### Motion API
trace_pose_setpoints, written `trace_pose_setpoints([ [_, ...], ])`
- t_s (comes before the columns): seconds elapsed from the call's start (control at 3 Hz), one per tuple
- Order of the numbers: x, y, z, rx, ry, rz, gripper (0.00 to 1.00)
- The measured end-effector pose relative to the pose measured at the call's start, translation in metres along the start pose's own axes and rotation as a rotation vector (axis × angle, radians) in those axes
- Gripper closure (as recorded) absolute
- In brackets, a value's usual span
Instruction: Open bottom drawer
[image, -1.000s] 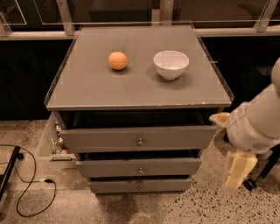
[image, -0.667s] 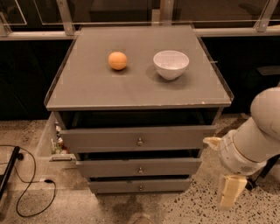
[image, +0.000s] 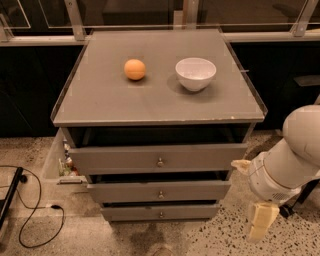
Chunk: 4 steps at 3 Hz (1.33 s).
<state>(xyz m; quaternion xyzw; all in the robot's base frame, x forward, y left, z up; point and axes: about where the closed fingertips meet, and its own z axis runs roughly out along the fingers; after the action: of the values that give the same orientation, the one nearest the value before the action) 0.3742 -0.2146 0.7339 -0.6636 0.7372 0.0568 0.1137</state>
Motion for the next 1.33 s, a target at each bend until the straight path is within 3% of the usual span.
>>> trace_pose_setpoints([
  [0.33,0.019,0.001,0.052,-0.037,-0.035,0.030,0.00],
  [1.0,0.069,-0.021,0.180,-0.082,-0.116,0.128,0.00],
  [1.33,0.093,-0.020,0.230,-0.126,-0.116,0.173,0.00],
])
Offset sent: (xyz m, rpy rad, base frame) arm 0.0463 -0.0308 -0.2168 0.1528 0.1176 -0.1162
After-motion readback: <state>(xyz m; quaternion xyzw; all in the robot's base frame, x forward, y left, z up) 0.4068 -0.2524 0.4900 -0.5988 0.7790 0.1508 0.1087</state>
